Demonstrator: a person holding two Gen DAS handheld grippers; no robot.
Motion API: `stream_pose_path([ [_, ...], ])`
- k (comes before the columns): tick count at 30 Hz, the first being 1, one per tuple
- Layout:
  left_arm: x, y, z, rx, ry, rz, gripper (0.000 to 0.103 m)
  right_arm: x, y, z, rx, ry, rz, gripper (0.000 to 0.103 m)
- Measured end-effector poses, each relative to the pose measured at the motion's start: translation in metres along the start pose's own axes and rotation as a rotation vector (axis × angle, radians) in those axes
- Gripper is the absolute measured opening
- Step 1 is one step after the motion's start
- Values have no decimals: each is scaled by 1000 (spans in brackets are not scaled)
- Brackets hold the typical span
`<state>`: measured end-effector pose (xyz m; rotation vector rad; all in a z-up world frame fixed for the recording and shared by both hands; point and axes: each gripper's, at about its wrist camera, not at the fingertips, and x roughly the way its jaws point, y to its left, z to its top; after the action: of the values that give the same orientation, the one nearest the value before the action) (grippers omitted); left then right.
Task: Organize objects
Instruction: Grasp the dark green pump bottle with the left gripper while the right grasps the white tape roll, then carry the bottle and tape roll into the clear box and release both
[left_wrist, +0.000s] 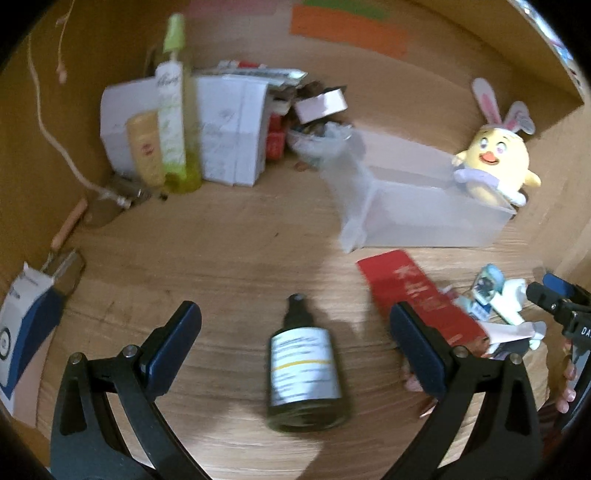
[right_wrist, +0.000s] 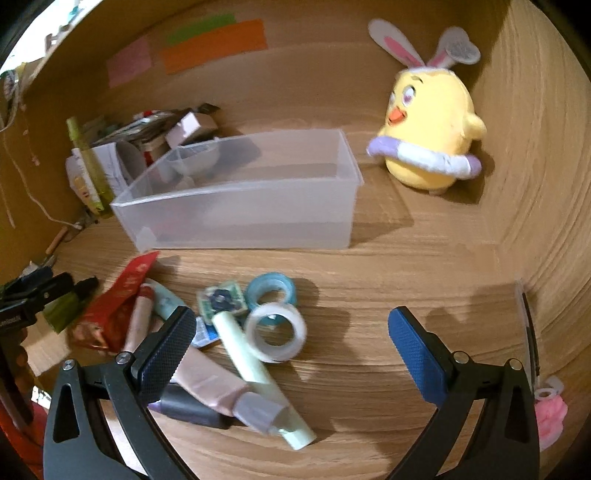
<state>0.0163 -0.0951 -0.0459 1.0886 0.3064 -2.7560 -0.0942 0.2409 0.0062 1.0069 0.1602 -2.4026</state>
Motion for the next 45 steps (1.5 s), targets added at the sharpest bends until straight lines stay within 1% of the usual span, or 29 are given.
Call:
stream_pose_path([
  [4, 7, 7, -7, -18, 25, 3, 103, 8, -7, -2, 16, 19, -23, 103],
  [6, 8, 5, -11, -5, 28, 5, 91, 11, -8, -4, 18, 27, -31, 103],
  [7, 8, 2, -12, 8, 31, 6, 79, 12, -8, -4, 22, 31, -31, 102],
  [8, 9, 0, -13, 23, 37, 7, 71, 14, -9, -5, 27, 35, -24, 102],
  [9, 10, -3, -14, 35, 39, 5, 67, 14, -9, -5, 32, 37, -19, 102],
  [11, 13, -7, -15, 47, 45, -6, 53, 16, -9, -5, 37, 40, -10, 95],
  [12, 14, -8, -16, 51, 50, -11, 49, 17, -8, -5, 38, 44, -4, 93],
  [13, 15, -9, -16, 53, 53, -13, 42, 17, -8, -5, 38, 48, 3, 90],
  [15, 15, -10, -17, 52, 53, -21, 42, 20, -5, -6, 38, 62, 21, 84],
  [17, 15, -10, -17, 50, 49, -21, 42, 22, -2, -6, 31, 73, 33, 72],
  [18, 14, -10, -17, 48, 48, -22, 42, 22, -1, -7, 30, 70, 42, 69],
  [19, 13, -10, -16, 45, 43, -26, 42, 22, -1, -6, 30, 67, 44, 63],
  [20, 12, -10, -15, 42, 38, -28, 42, 22, -1, -6, 32, 67, 44, 53],
  [21, 10, -10, -14, 40, 31, -30, 42, 23, -1, -5, 34, 71, 47, 49],
  [23, 6, -11, -9, 36, 16, -39, 42, 25, -2, -5, 40, 80, 60, 36],
  [28, -7, -17, 3, 37, -39, -63, 42, 18, -2, -2, 46, 44, 68, 36],
  [35, -20, -33, 23, 49, -108, -104, 42, -6, 2, 15, 18, -36, 83, 36],
  [40, -29, -50, 41, 86, -156, -129, 41, -15, 7, 29, -2, -76, 102, 36],
  [45, -29, -63, 57, 98, -181, -147, 42, -20, 12, 42, -25, -120, 110, 36],
])
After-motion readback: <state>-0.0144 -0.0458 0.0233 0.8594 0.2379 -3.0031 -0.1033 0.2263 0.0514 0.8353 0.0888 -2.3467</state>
